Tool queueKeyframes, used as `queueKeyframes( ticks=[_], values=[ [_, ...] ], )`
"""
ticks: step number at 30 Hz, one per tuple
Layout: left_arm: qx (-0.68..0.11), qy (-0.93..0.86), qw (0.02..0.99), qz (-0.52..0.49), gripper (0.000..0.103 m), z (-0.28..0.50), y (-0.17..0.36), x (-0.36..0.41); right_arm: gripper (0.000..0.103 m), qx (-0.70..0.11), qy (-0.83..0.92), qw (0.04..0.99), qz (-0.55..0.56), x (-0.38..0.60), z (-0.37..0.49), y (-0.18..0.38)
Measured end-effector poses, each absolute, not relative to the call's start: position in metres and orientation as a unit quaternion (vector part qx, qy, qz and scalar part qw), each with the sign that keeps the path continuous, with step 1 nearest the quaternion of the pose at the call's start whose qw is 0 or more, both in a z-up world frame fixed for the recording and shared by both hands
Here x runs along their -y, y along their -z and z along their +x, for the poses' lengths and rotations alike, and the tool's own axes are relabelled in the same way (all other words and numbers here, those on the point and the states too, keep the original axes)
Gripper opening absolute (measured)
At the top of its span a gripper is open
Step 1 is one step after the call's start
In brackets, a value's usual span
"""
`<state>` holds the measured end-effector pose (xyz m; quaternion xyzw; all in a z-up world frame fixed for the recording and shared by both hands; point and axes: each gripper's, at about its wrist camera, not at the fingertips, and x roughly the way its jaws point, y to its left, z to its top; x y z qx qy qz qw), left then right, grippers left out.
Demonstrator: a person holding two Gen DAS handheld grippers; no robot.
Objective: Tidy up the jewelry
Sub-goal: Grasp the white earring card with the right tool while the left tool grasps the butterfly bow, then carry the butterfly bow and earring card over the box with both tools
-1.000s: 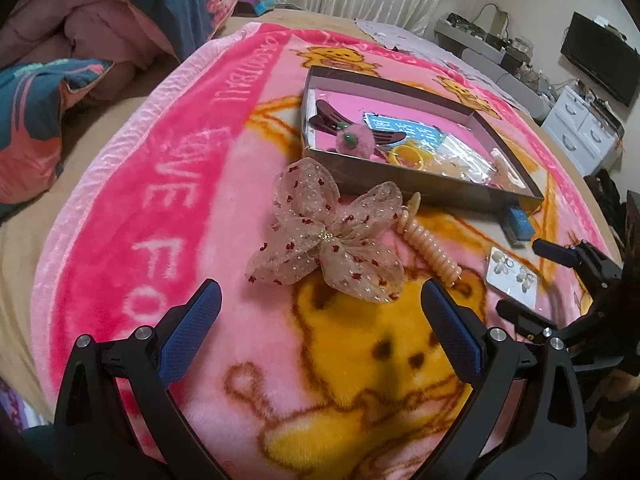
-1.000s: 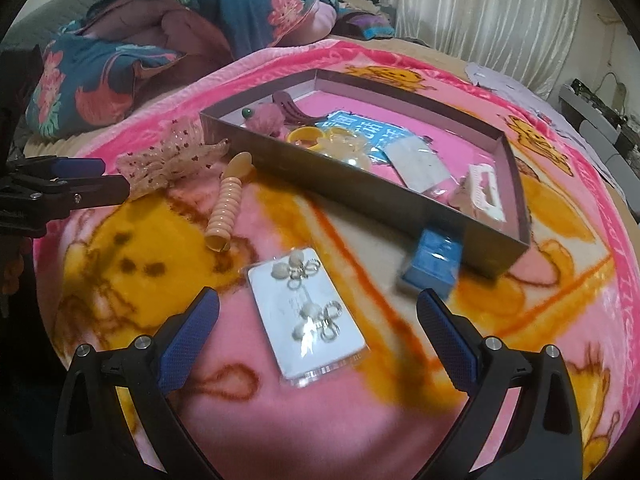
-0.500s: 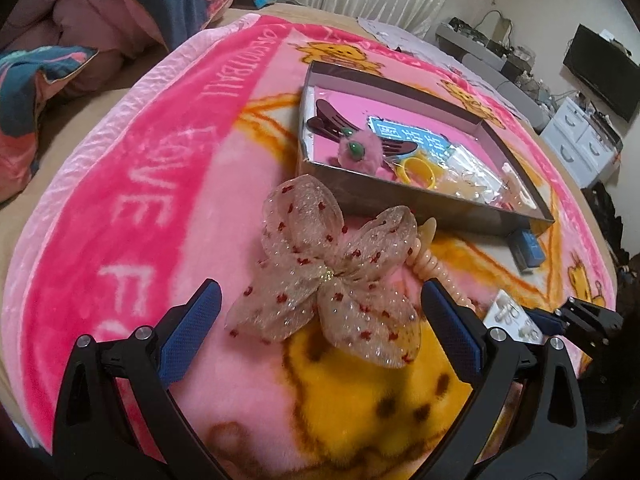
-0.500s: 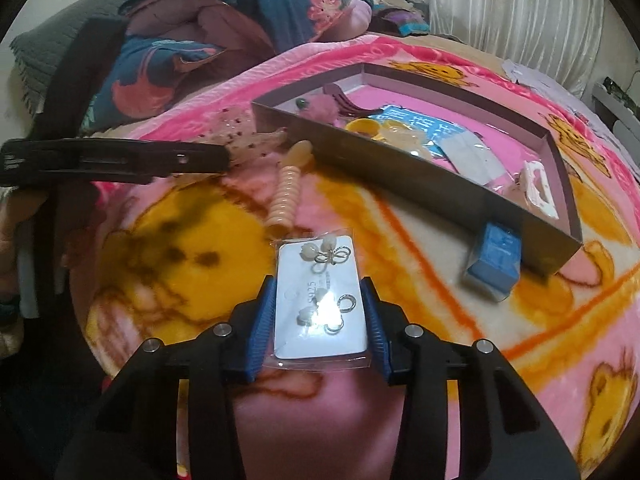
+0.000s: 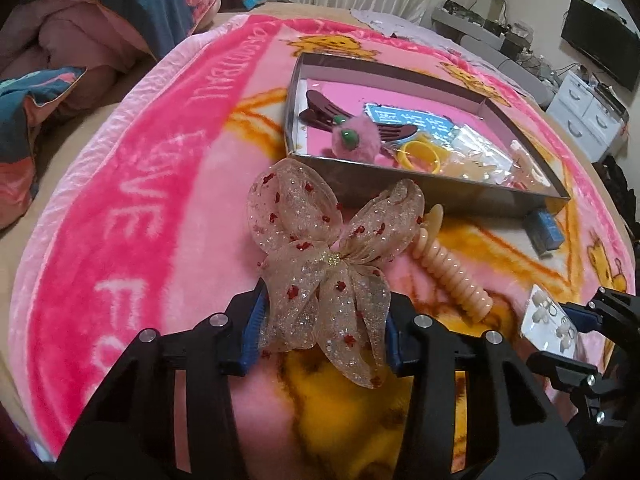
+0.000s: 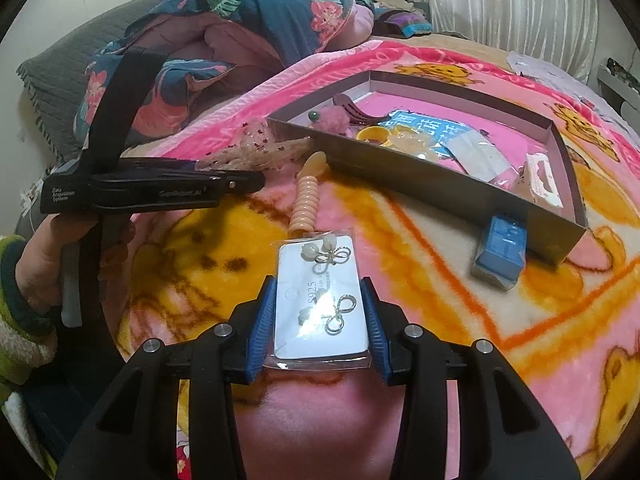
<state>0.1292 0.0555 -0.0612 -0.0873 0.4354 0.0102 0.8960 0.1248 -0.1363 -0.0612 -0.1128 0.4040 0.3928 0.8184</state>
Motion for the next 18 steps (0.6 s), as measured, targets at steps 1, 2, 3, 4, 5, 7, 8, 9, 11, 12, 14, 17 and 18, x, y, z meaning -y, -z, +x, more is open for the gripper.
queueKeyframes(
  ticks=[1,2,3,4,5,7,8,9,11,12,14,17,18],
  values=[
    [-0.433,-0.008,0.897,-0.086,0.038,0.127,0.059,-0.055,0.04,-0.403,-0.392,0.819,-0.111,0.138,0.124,0.06],
    [-0.429,-0.006,0.899,-0.085,0.036,0.125,0.057,-0.054,0.04,-0.402,-0.392,0.82,-0.109,0.139,0.124,0.06],
    [-0.427,-0.002,0.9,-0.086,0.019,0.123,0.055,-0.053,0.04,-0.401,-0.392,0.821,-0.107,0.139,0.125,0.059],
    [-0.426,0.001,0.901,-0.088,0.019,0.119,0.053,-0.053,0.04,-0.4,-0.393,0.821,-0.104,0.14,0.126,0.058],
    [-0.425,0.002,0.901,-0.089,0.019,0.118,0.052,-0.053,0.04,-0.399,-0.394,0.822,-0.102,0.14,0.126,0.057],
    [-0.425,0.002,0.901,-0.093,0.019,0.111,0.051,-0.054,0.04,-0.397,-0.395,0.822,-0.1,0.141,0.125,0.055],
    [-0.425,0.002,0.9,-0.092,0.019,0.109,0.05,-0.054,0.04,-0.396,-0.396,0.823,-0.099,0.142,0.125,0.054],
    [-0.425,0.003,0.901,-0.092,0.019,0.106,0.05,-0.054,0.04,-0.394,-0.397,0.823,-0.097,0.142,0.124,0.053],
    [-0.422,0.004,0.902,-0.094,0.019,0.101,0.047,-0.054,0.04,-0.391,-0.399,0.824,-0.096,0.143,0.124,0.05],
    [-0.421,0.005,0.902,-0.096,0.019,0.099,0.045,-0.054,0.04,-0.39,-0.399,0.825,-0.095,0.143,0.123,0.049],
    [-0.414,0.007,0.905,-0.097,0.019,0.095,0.039,-0.054,0.04,-0.387,-0.399,0.826,-0.091,0.145,0.124,0.047],
    [-0.404,0.01,0.909,-0.103,0.019,0.089,0.029,-0.053,0.04,-0.381,-0.397,0.83,-0.084,0.149,0.125,0.042],
    [-0.402,0.011,0.91,-0.103,0.019,0.089,0.026,-0.053,0.04,-0.379,-0.396,0.832,-0.08,0.151,0.125,0.039]
  ],
)
